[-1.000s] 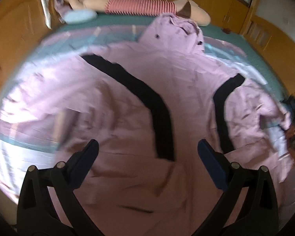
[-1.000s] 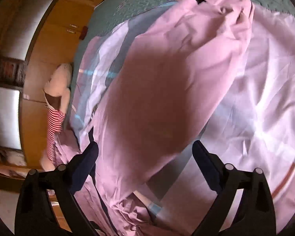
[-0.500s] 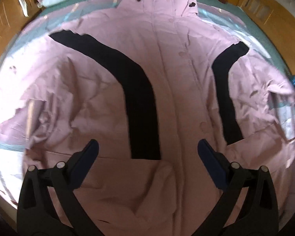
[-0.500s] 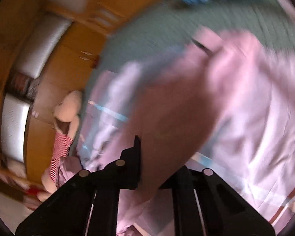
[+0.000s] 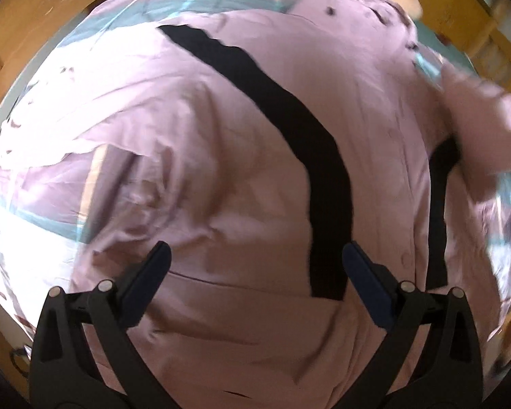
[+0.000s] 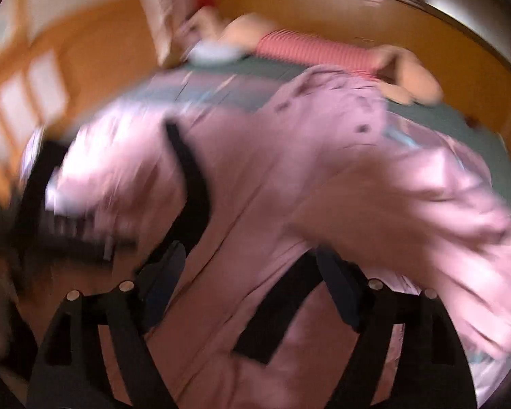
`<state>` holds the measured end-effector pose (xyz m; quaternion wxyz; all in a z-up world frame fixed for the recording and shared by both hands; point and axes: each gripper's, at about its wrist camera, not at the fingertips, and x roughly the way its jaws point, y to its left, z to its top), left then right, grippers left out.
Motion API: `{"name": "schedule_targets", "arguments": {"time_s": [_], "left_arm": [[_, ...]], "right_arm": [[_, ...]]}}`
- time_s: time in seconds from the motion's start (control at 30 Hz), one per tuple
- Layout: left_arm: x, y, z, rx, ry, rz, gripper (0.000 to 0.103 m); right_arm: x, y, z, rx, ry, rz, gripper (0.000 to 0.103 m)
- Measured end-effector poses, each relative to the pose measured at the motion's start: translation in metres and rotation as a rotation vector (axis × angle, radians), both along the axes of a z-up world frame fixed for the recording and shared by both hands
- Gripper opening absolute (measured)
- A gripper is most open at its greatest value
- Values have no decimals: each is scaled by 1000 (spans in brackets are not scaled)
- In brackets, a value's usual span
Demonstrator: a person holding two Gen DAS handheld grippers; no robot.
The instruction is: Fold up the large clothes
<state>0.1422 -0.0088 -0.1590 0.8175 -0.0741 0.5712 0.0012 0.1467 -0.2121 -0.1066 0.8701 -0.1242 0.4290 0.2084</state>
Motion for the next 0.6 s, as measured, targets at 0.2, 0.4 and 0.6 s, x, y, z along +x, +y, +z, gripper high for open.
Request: {"name": "schedule_targets", "arguments": {"time_s": [0.2, 0.4, 0.6], "left_arm": [[6, 35, 10, -60, -22, 101, 101], [7, 34, -1, -71, 9, 105, 101], [6, 9, -2, -74, -9, -4, 101]], "right_arm": [[-61, 34, -1, -107, -33, 258, 98], [-11, -61, 8, 76, -27, -166, 99], [23, -215, -53, 504, 289, -862, 99]]}}
